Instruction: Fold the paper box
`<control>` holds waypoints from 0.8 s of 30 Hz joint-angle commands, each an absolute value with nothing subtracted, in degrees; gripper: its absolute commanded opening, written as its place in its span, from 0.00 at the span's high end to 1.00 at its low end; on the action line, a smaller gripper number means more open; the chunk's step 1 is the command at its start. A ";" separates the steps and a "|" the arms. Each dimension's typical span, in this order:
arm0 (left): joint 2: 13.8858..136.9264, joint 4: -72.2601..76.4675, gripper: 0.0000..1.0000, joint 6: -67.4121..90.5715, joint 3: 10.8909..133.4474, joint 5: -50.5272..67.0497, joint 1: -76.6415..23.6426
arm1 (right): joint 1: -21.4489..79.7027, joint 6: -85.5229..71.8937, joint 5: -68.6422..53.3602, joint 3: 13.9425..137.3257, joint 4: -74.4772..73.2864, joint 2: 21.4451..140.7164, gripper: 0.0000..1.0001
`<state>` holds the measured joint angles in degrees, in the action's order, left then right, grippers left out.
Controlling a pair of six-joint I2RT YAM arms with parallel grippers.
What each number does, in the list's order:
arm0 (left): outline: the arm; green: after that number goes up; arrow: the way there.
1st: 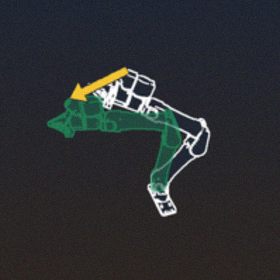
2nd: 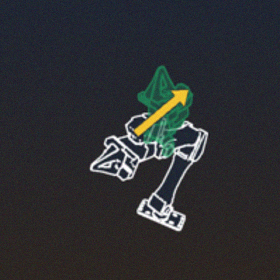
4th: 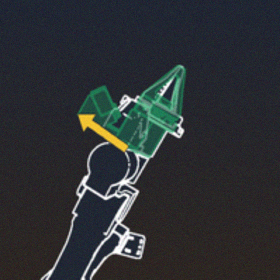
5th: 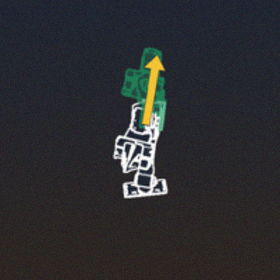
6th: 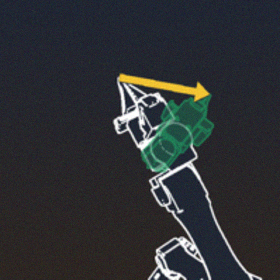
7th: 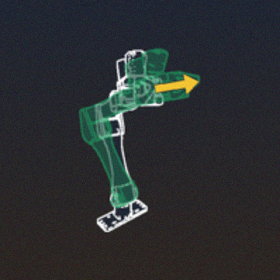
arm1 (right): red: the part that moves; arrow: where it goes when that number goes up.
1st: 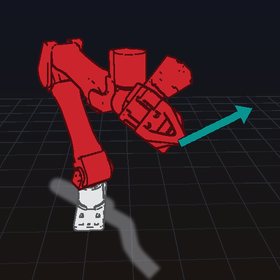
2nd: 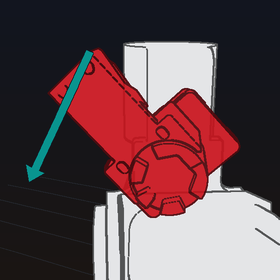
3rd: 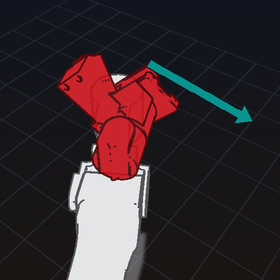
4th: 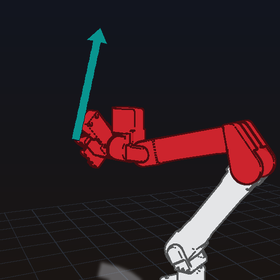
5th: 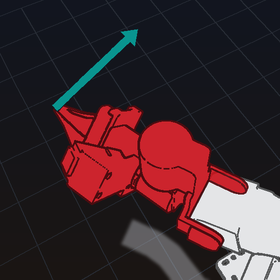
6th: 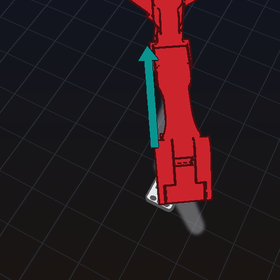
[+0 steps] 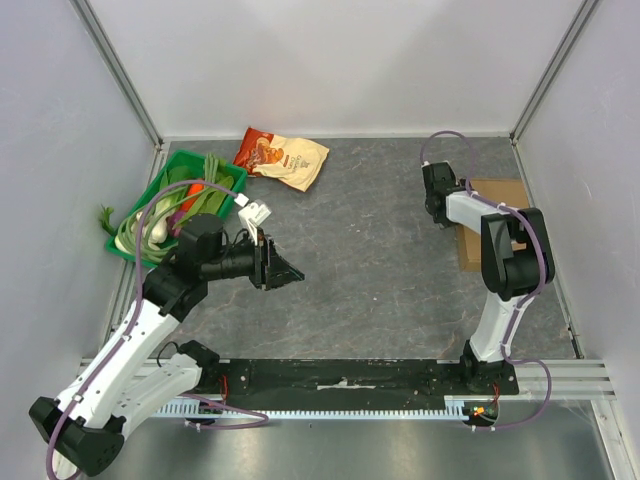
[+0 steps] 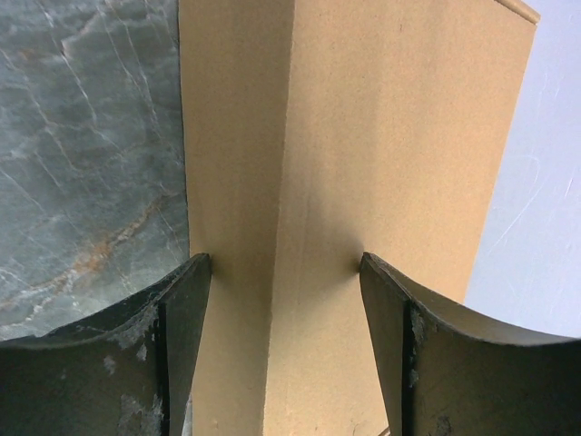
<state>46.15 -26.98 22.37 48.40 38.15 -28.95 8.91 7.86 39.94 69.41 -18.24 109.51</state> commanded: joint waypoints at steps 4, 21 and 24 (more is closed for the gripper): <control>46.14 -26.72 0.56 20.13 50.80 41.31 -28.83 | 8.17 10.11 38.41 65.31 -19.51 106.61 0.27; 47.46 -26.01 0.56 21.09 50.71 43.68 -28.83 | 7.65 8.44 41.14 62.93 -25.66 104.15 0.25; 47.46 -25.75 0.56 21.27 50.54 44.12 -28.83 | 7.65 8.00 40.34 61.53 -25.84 103.36 0.25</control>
